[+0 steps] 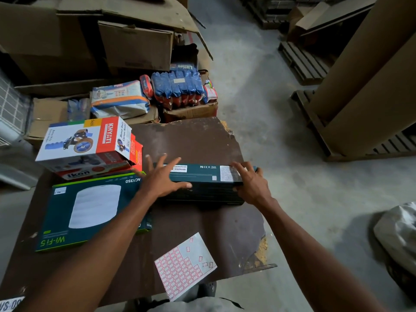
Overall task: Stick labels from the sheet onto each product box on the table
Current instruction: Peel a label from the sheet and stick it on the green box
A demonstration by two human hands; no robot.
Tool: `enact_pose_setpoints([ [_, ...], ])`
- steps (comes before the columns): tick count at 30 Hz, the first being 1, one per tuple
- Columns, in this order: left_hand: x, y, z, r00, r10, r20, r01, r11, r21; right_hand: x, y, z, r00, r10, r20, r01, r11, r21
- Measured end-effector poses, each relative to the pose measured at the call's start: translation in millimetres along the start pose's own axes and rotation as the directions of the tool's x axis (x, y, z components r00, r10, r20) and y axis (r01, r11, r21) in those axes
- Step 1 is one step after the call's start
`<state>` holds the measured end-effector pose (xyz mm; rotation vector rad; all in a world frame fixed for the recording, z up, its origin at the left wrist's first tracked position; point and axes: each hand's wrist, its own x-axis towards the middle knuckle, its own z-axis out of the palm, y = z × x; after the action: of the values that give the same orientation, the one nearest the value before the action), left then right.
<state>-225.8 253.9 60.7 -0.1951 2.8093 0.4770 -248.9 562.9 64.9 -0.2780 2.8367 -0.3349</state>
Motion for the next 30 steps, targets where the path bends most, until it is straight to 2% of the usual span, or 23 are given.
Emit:
enact_pose_setpoints([
  [2, -3, -6, -7, 0.997, -0.054, 0.058, 0.063, 0.983, -0.174, 2, 1, -2, 1.000, -0.009, -0.013, 0.009, 1.000, -0.005],
  [5, -6, -4, -5, 1.000, 0.004, -0.002, -0.004, 0.940, -0.342, 4, 5, -5, 0.999, -0.023, -0.047, 0.023, 1.000, 0.005],
  [10, -15, 12, 14, 0.978, 0.020, -0.208, -0.092, 0.935, -0.343, 3, 18, 2, 0.983, 0.005, -0.183, 0.027, 0.984, 0.173],
  [13, -16, 13, 25, 0.969, 0.009, -0.248, -0.097, 0.934, -0.345, 7, 30, 3, 0.988, 0.026, -0.155, 0.032, 0.933, 0.359],
  [16, -21, 6, 36, 0.972, 0.020, -0.232, -0.104, 0.930, -0.354, 12, 37, -1, 0.994, 0.108, -0.030, -0.084, 0.896, 0.437],
  [19, -29, 2, 39, 0.979, 0.038, -0.200, -0.110, 0.926, -0.361, 14, 47, -3, 0.994, 0.019, 0.106, -0.058, 0.923, 0.381],
  [22, -34, 4, 37, 0.994, 0.007, -0.110, -0.050, 0.919, -0.390, 11, 52, -1, 0.976, -0.022, 0.218, -0.065, 0.922, 0.383],
  [28, -39, 1, 47, 0.992, 0.006, 0.129, 0.032, 0.956, -0.291, 9, 61, 24, 0.957, -0.002, 0.290, -0.080, 0.960, 0.270],
  [30, -42, 1, 57, 0.990, 0.006, 0.141, 0.033, 0.961, -0.276, 5, 64, 39, 0.960, 0.014, 0.278, -0.085, 0.966, 0.245],
])
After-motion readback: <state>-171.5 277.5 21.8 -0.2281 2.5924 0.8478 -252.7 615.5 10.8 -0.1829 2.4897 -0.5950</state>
